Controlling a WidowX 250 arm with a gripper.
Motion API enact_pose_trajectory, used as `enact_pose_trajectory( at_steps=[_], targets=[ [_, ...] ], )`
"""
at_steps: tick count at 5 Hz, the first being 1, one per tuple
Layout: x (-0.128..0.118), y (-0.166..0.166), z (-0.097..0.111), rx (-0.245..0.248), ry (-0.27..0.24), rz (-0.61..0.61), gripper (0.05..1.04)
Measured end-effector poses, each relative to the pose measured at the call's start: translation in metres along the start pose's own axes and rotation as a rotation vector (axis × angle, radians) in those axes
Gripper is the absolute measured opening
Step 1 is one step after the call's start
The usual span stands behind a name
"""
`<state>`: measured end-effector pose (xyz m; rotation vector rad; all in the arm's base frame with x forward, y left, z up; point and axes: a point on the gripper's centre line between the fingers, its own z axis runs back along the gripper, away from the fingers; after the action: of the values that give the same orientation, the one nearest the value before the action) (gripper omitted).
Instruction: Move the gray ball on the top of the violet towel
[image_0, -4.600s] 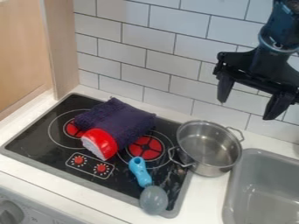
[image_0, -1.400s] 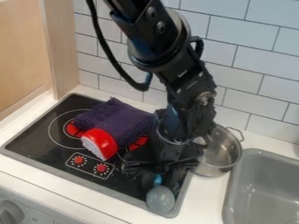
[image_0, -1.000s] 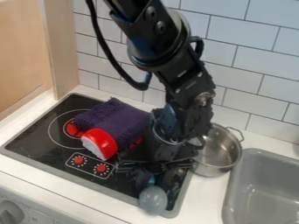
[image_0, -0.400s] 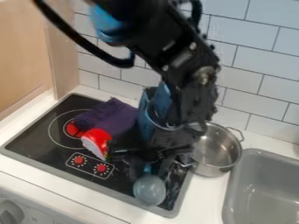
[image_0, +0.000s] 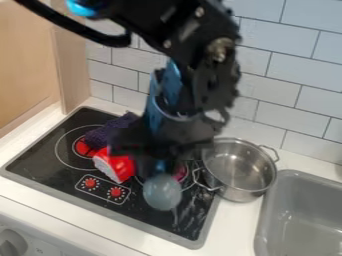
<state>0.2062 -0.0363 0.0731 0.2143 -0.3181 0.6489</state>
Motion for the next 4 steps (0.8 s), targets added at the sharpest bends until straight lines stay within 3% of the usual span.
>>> enact_pose_trajectory(
  at_steps=[1, 4],
  targets=[
    [0.025, -0.001, -0.001, -0.034, -0.012, 0.037, 0.283],
    [0.08, -0.019, -0.044, -0.04, 0.025, 0.054, 0.283]
  ],
)
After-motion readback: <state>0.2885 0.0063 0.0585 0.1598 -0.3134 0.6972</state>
